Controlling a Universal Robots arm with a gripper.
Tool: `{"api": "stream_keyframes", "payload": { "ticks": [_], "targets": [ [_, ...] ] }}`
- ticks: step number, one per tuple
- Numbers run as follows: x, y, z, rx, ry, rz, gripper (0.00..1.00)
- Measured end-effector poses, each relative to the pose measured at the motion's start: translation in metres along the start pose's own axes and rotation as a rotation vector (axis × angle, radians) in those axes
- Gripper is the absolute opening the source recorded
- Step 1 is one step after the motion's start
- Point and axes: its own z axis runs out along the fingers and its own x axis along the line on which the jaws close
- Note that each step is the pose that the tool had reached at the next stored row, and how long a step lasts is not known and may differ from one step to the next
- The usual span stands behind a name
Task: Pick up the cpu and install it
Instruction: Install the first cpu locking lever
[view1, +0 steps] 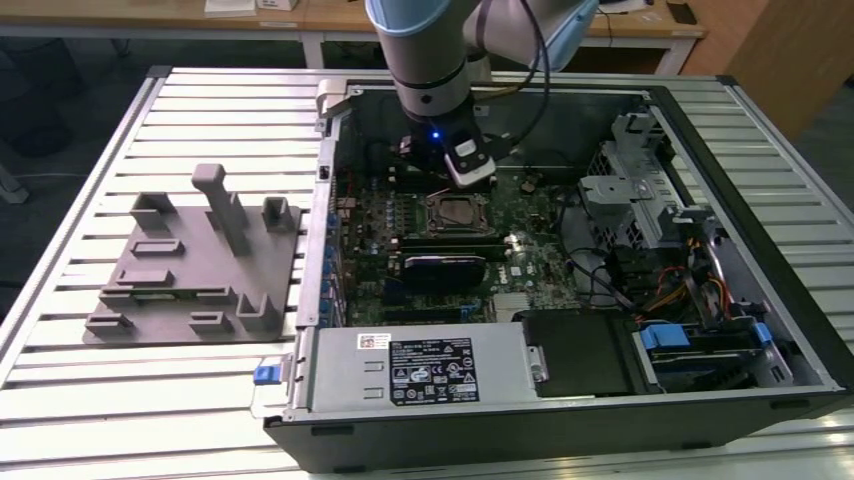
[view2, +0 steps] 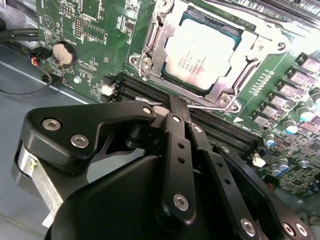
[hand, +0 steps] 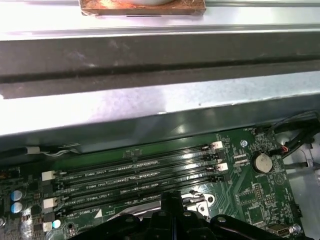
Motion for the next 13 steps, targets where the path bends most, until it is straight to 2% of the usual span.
{"api": "stream_keyframes", "payload": {
  "ticks": [5,7,13],
  "targets": [
    [0.0007,0.0026,0.0009,0.0051,-0.0031,0.007,0.11],
    [0.0012,0.0046,0.0018,0.0116,-0.0095,0.031,0.11],
    [0.0027,0.0085,0.0046,0.0229,-0.0182,0.058,0.11]
  ]
}}
